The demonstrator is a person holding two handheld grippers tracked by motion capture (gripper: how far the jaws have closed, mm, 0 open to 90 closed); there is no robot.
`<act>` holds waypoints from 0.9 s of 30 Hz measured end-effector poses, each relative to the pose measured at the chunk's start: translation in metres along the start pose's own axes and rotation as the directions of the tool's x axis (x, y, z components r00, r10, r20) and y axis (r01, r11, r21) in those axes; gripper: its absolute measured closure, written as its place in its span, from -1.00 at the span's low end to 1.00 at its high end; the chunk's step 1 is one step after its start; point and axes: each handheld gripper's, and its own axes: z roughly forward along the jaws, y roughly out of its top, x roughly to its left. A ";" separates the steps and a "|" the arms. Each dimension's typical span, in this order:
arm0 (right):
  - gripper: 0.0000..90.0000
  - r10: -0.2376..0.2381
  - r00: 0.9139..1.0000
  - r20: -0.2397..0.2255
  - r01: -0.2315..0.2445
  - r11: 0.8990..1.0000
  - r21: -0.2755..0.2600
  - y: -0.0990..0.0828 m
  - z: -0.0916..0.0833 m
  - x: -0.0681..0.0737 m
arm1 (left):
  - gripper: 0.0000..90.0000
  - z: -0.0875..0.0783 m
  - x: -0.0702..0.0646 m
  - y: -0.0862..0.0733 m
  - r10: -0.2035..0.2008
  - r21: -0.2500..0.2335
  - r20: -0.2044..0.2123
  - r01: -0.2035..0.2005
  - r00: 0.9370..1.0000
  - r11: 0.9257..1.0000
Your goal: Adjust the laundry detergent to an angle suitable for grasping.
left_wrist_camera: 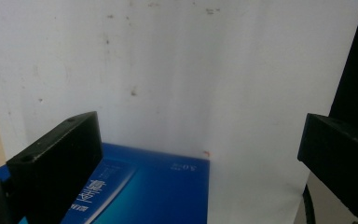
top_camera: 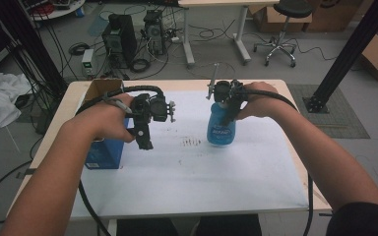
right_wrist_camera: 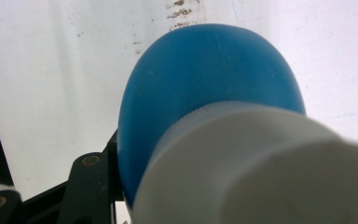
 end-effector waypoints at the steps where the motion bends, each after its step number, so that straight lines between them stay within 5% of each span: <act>1: -0.08 0.017 1.000 0.003 -0.016 1.000 -0.004 0.000 0.000 0.001 | -0.99 -0.001 -0.001 0.000 0.002 0.006 -0.002 -0.002 1.000 1.000; 7: -0.08 0.117 0.993 0.002 -0.117 0.993 0.006 0.002 0.005 0.004 | -0.99 -0.001 -0.003 0.000 0.004 0.005 -0.007 -0.004 1.000 1.000; 10: -0.08 0.223 0.975 0.012 -0.223 0.975 0.008 0.003 0.009 0.006 | -0.99 -0.001 -0.004 0.000 0.003 0.000 -0.009 -0.003 1.000 1.000; 13: -0.08 0.283 0.959 0.028 -0.283 0.959 -0.005 0.002 0.011 0.007 | -0.99 0.000 -0.005 0.000 0.004 0.002 -0.010 -0.004 1.000 1.000; 15: -0.08 0.295 0.955 0.030 -0.295 0.956 -0.007 0.001 0.011 0.007 | -0.99 0.000 -0.005 0.000 0.004 0.004 -0.010 -0.004 1.000 1.000; 18: -0.08 0.365 0.930 0.040 -0.364 0.931 -0.021 -0.002 0.012 0.007 | -0.99 0.000 -0.006 0.001 0.003 -0.003 -0.012 -0.003 1.000 1.000; 22: -0.08 0.405 0.912 0.062 -0.405 0.914 -0.018 -0.003 0.014 0.008 | -0.99 -0.002 -0.006 0.001 0.003 0.002 -0.014 -0.003 1.000 1.000; 27: -0.08 0.410 0.910 0.056 -0.409 0.912 -0.022 -0.004 0.018 0.009 | -0.99 -0.002 -0.007 0.001 0.005 0.002 -0.016 -0.005 1.000 1.000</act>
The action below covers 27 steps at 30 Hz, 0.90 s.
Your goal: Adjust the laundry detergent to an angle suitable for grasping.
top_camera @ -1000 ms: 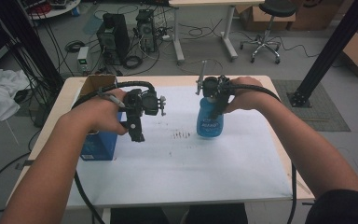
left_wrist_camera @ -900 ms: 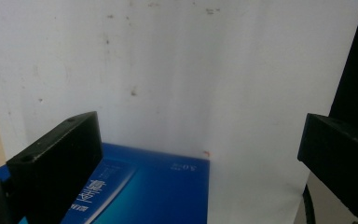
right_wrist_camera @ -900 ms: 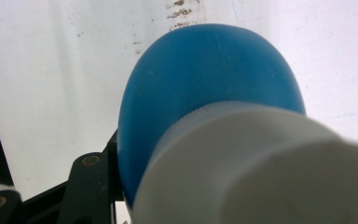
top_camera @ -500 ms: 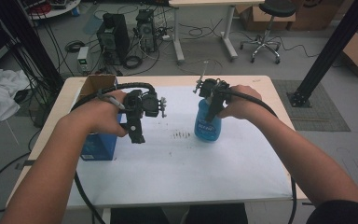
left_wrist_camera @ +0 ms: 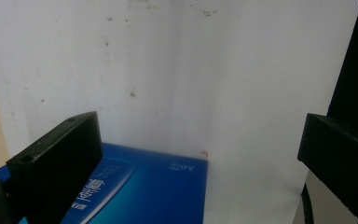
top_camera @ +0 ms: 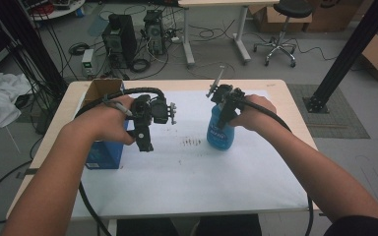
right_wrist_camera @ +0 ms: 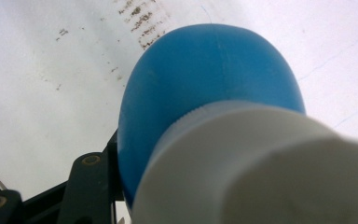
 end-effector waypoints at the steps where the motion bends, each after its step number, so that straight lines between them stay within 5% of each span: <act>1: -0.08 -0.002 1.000 -0.003 0.002 1.000 0.000 0.000 0.001 0.000 | -0.99 0.000 -0.001 0.000 -0.003 0.001 0.003 0.003 1.000 1.000; 13: -0.08 -0.001 0.999 -0.038 0.000 1.000 -0.006 0.001 0.013 0.004 | -0.99 0.001 -0.002 0.000 -0.002 0.006 0.002 0.002 1.000 1.000; 27: -0.08 -0.017 1.000 -0.026 0.017 1.000 -0.009 0.003 0.015 0.008 | -0.99 0.003 -0.001 -0.001 -0.005 0.007 0.008 0.005 1.000 1.000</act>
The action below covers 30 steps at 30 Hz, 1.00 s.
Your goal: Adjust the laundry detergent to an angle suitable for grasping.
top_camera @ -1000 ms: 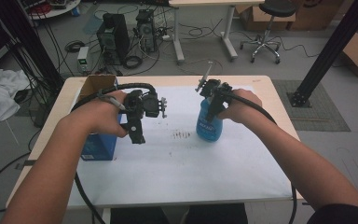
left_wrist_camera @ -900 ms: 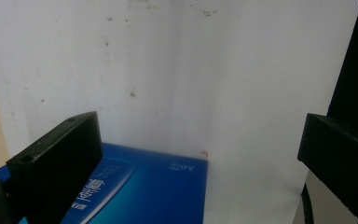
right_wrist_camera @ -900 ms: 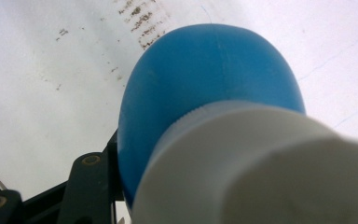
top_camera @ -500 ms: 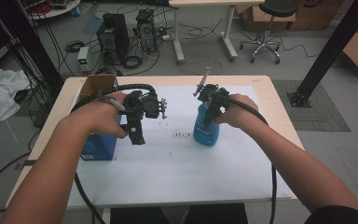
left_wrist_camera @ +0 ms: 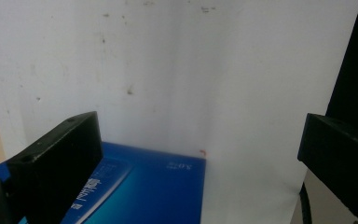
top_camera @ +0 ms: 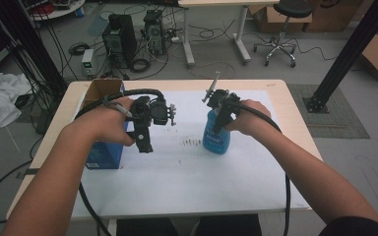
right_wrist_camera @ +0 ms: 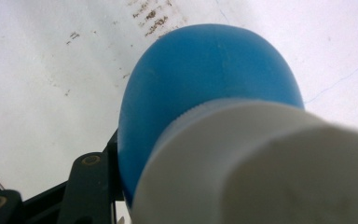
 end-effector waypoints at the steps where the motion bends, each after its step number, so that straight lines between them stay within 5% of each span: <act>1: -0.08 -0.006 1.000 0.003 0.006 1.000 0.003 0.000 0.000 0.001 | -0.99 0.001 0.000 0.000 -0.002 0.000 0.001 0.002 1.000 1.000; 30: -0.22 -0.013 1.000 0.008 0.014 1.000 -0.007 -0.001 -0.004 0.000 | -1.00 0.000 0.000 0.001 -0.006 0.015 0.008 0.006 1.000 1.000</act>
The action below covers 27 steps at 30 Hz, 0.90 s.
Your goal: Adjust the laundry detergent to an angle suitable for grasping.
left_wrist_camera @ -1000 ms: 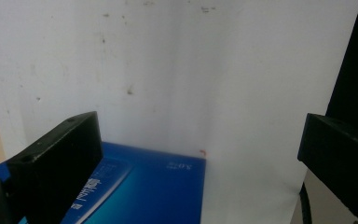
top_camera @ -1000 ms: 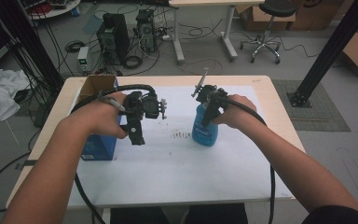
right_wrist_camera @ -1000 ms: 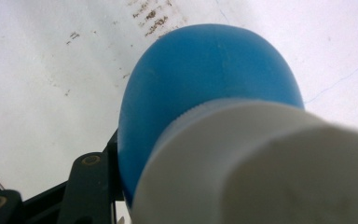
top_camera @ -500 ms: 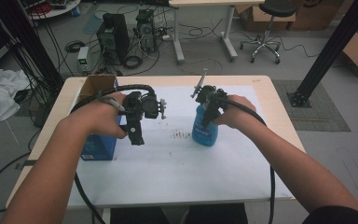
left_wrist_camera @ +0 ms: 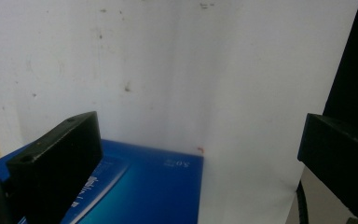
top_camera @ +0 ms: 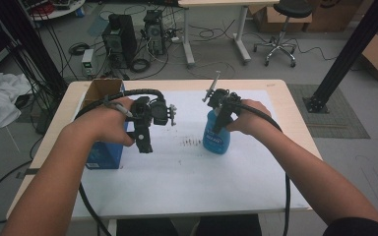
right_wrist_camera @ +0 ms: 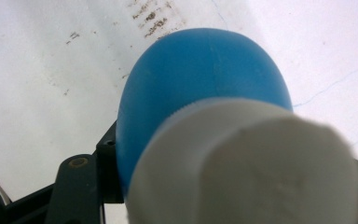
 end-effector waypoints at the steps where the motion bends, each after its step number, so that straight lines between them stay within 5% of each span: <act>1: -0.23 -0.001 1.000 -0.003 0.001 1.000 -0.004 0.000 -0.001 0.000 | -1.00 0.000 0.000 0.000 0.000 -0.001 0.000 0.000 1.000 1.000; 27: -0.45 -0.023 1.000 -0.005 0.023 1.000 -0.005 0.000 -0.006 -0.003 | -1.00 0.001 0.001 0.000 -0.005 0.002 0.004 0.005 1.000 1.000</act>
